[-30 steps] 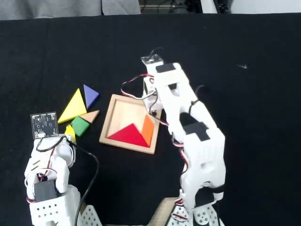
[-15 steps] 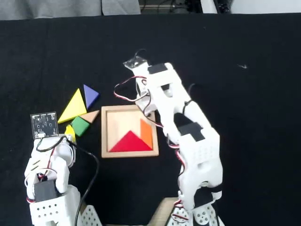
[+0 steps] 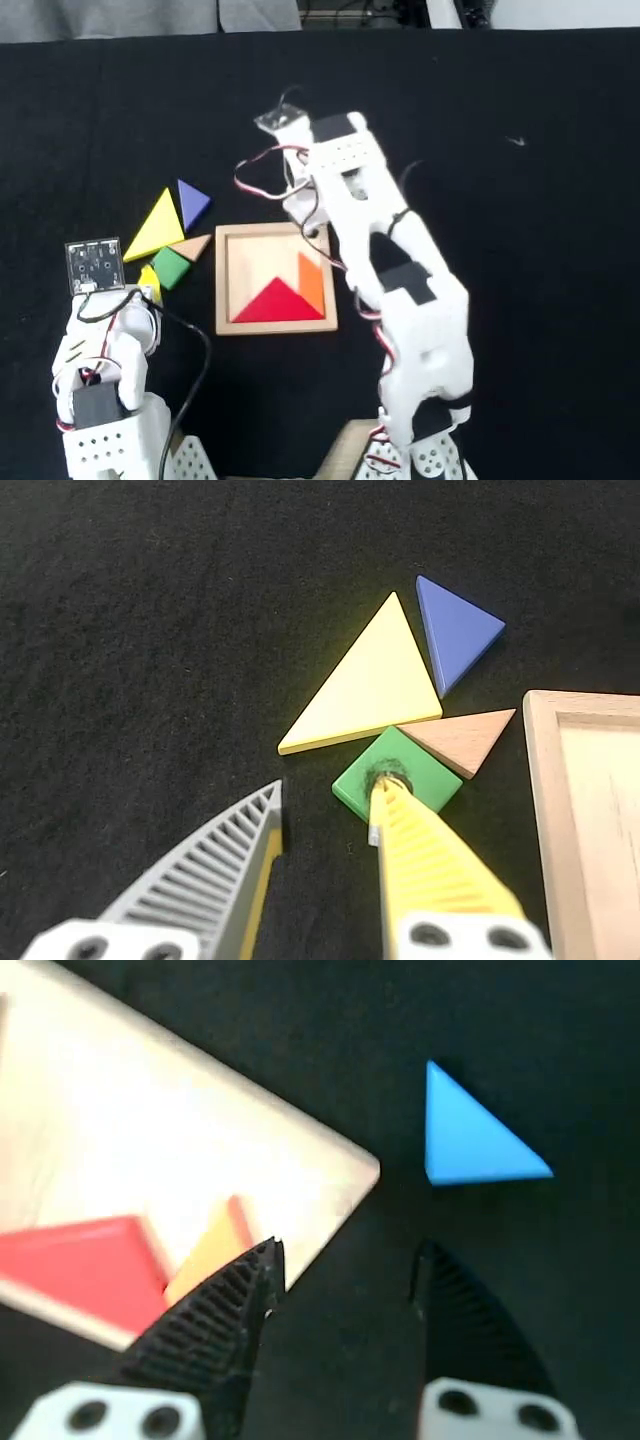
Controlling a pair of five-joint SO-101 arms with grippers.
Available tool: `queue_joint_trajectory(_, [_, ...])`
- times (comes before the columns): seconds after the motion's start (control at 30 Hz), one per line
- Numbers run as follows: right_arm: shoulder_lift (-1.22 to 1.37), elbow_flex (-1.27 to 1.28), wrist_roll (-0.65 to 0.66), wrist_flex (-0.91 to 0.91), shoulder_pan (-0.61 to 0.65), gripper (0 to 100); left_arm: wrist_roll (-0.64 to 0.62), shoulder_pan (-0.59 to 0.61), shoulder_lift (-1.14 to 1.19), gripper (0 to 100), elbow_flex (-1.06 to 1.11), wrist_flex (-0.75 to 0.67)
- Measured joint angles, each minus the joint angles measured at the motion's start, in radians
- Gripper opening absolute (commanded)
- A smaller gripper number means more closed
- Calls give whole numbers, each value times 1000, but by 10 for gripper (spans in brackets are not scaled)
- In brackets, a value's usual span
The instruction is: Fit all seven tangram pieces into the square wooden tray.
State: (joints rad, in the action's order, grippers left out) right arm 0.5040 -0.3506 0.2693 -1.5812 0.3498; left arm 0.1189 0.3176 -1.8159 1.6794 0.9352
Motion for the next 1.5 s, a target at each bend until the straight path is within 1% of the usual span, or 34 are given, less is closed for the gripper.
queue_joint_trajectory(0.1, [-109, 11, -2, -48, -14, 208, 0, 17, 0, 152, 0, 0])
queue_joint_trajectory(0.2, [-219, 112, -2, -23, -80, 208, 0, 41, 0, 152, 0, 0])
queue_joint_trajectory(0.3, [-319, 296, -9, 103, -152, 208, 0, 44, 0, 153, 0, 0])
queue_joint_trajectory(0.4, [-410, 520, -38, 279, -175, 208, 2, 44, 0, 153, 0, 0])
queue_joint_trajectory(0.57, [-491, 821, -127, 608, -198, 208, 83, 46, 0, 153, -44, 0])
queue_joint_trajectory(0.67, [-499, 893, -152, 718, -203, 208, 94, 46, 0, 153, -120, 0])
queue_joint_trajectory(0.77, [-499, 899, -167, 744, -204, 208, 94, 29, 44, 153, -196, 2])
queue_joint_trajectory(0.87, [-499, 899, -173, 755, -204, 208, 94, -40, 164, 153, -288, 28])
queue_joint_trajectory(0.97, [-499, 899, -173, 755, -207, 208, 81, -129, 338, 153, -417, 41])
queue_joint_trajectory(1.03, [-499, 899, -173, 755, -207, 208, 31, -175, 488, 160, -514, 41])
queue_joint_trajectory(1.13, [-499, 899, -173, 755, -207, 208, -78, -219, 715, 213, -671, 41])
queue_joint_trajectory(1.27, [-499, 899, -173, 755, -207, 208, -253, -233, 1016, 216, -864, 46])
queue_joint_trajectory(1.33, [-499, 899, -173, 755, -207, 208, -321, -236, 1154, 216, -945, 46])
queue_joint_trajectory(1.5, [-499, 899, -173, 755, -207, 208, -397, -238, 1453, 216, -1134, 46])
